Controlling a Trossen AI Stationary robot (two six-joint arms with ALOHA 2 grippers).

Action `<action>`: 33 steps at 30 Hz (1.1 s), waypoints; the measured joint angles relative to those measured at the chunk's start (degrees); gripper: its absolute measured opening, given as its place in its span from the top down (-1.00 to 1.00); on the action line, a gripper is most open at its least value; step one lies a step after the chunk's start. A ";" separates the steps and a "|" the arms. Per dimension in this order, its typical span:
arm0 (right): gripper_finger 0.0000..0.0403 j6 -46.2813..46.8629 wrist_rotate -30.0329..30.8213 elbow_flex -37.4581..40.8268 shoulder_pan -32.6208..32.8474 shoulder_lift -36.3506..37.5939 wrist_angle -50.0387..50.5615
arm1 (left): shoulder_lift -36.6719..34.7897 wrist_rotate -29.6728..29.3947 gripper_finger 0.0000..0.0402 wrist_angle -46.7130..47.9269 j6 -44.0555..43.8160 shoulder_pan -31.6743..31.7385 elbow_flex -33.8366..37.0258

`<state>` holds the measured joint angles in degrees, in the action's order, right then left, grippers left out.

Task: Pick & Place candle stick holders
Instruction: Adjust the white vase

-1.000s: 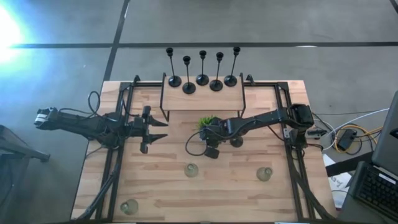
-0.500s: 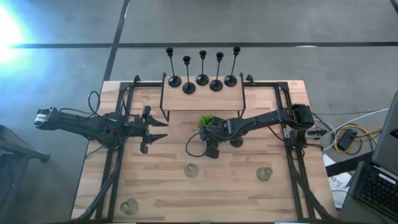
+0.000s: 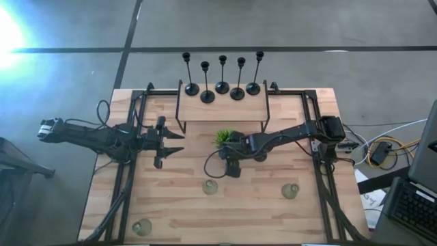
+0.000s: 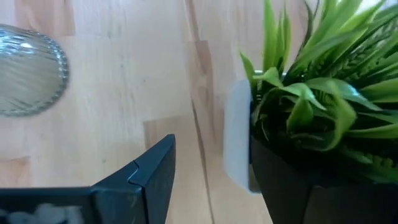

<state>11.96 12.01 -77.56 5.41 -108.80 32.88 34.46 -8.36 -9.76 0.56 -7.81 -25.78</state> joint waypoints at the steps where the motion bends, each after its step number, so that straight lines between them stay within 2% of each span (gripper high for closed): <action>1: 0.00 -0.11 0.02 0.00 -0.02 0.01 0.00 | 0.00 0.00 0.04 0.00 0.00 0.00 0.00; 14: -0.07 -0.21 0.27 0.00 1.39 0.25 -0.07 | 0.00 -0.02 0.04 0.33 -0.15 0.00 0.00; 33: -0.07 -3.44 6.59 -0.02 3.49 0.42 0.46 | 0.00 -0.02 0.04 0.37 -0.15 0.02 0.00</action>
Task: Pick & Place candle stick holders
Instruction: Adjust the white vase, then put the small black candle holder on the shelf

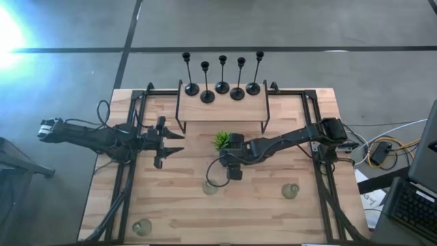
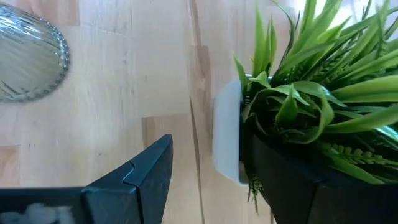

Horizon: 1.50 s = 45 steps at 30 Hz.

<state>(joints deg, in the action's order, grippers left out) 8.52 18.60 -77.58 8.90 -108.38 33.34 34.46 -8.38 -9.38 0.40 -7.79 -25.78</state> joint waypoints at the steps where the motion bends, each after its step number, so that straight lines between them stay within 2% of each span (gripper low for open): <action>1: -0.07 -0.16 0.41 -0.02 0.23 0.00 0.23 | 0.00 0.00 0.04 0.01 -0.01 0.00 -0.01; 9: -0.07 -0.19 2.19 -1.15 1.76 0.02 2.49 | 0.00 0.00 0.04 0.02 0.00 0.00 0.00; 18: -0.07 -0.50 4.11 -9.20 4.16 0.13 9.15 | 0.00 0.00 0.04 0.03 -0.01 0.00 0.00; 23: -0.06 2.18 4.06 -15.23 6.37 0.13 18.63 | 0.00 0.00 0.04 0.08 0.00 0.00 0.00; 29: 0.04 12.33 4.29 -24.29 9.14 0.18 34.51 | 0.01 0.00 0.04 0.06 -0.01 -0.02 0.00; 34: 0.15 23.37 10.28 -26.71 13.40 1.08 47.71 | 0.00 0.00 0.04 0.06 -0.02 -0.02 0.00; 39: 0.23 38.08 20.65 -22.40 19.89 4.39 56.09 | 0.01 0.00 0.04 0.06 -0.02 -0.02 -0.02; 45: 0.25 55.51 30.18 -12.77 26.87 11.98 56.41 | -0.40 0.00 0.04 0.06 1.15 -0.02 0.00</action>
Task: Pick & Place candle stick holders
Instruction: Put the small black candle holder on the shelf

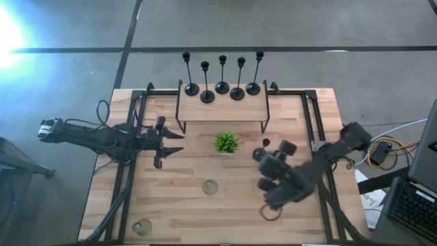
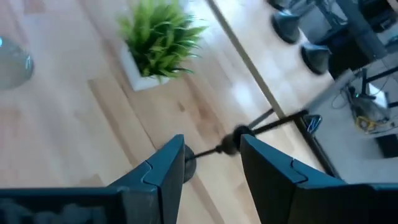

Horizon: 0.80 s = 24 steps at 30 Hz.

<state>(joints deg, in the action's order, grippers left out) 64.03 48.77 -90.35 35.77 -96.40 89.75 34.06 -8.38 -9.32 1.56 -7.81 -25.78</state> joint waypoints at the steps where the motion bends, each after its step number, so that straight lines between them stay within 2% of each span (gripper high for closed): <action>1: 0.25 2.81 0.73 2.33 1.03 1.51 -0.12 | -0.16 0.01 0.04 -0.01 0.40 0.00 -0.02; 5: 0.25 12.67 2.47 12.14 4.06 6.95 -2.54 | -0.67 0.00 0.04 -0.12 1.76 0.00 -0.02; 8: 0.25 16.28 2.90 19.87 5.19 10.95 -7.46 | -0.78 0.00 0.04 -0.11 2.26 0.00 -0.02; 13: 0.25 13.92 4.05 30.31 5.00 16.05 -19.09 | -0.81 0.00 0.04 -0.15 2.40 0.01 -0.02; 24: 0.25 13.71 7.39 47.28 2.86 24.40 -32.87 | -0.79 -0.01 0.04 -1.31 3.13 0.02 -0.02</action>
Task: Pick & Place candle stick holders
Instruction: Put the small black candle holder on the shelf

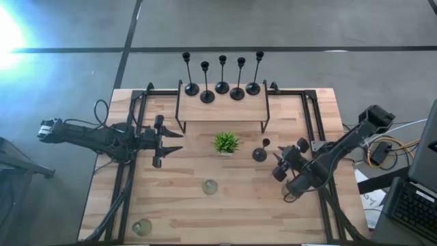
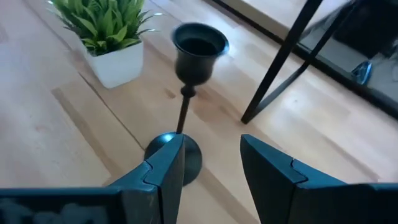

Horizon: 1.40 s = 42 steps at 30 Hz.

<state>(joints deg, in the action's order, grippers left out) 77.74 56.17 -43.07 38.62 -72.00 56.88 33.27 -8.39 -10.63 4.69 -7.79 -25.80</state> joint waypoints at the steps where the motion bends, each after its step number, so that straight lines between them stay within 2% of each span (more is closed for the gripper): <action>1: 0.25 -0.68 0.21 1.25 -0.43 0.76 -1.72 | 0.00 0.01 0.04 0.00 0.04 0.00 0.00; 7: 0.23 -7.06 0.82 7.37 -4.49 4.52 -12.74 | 0.03 0.01 0.04 0.00 0.07 0.00 0.00; 15: 0.05 -20.84 -0.72 12.05 -10.00 5.17 -27.33 | 0.05 0.00 0.04 0.14 0.07 0.00 0.00; 22: 0.05 -22.78 -2.06 13.39 -10.82 5.26 -31.29 | 0.07 0.01 0.04 0.31 0.07 0.00 0.00; 29: 0.07 -26.94 -2.86 15.15 -10.87 5.22 -39.70 | 0.07 0.01 0.04 0.44 0.07 -0.02 0.00; 42: 0.18 -28.92 -2.74 15.24 -13.52 5.02 -41.93 | 0.09 0.01 0.04 0.48 0.04 -0.02 0.00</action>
<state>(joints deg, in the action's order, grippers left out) 48.82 53.42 -27.83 25.10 -66.98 14.95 33.36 -8.39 -10.15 4.73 -7.81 -25.80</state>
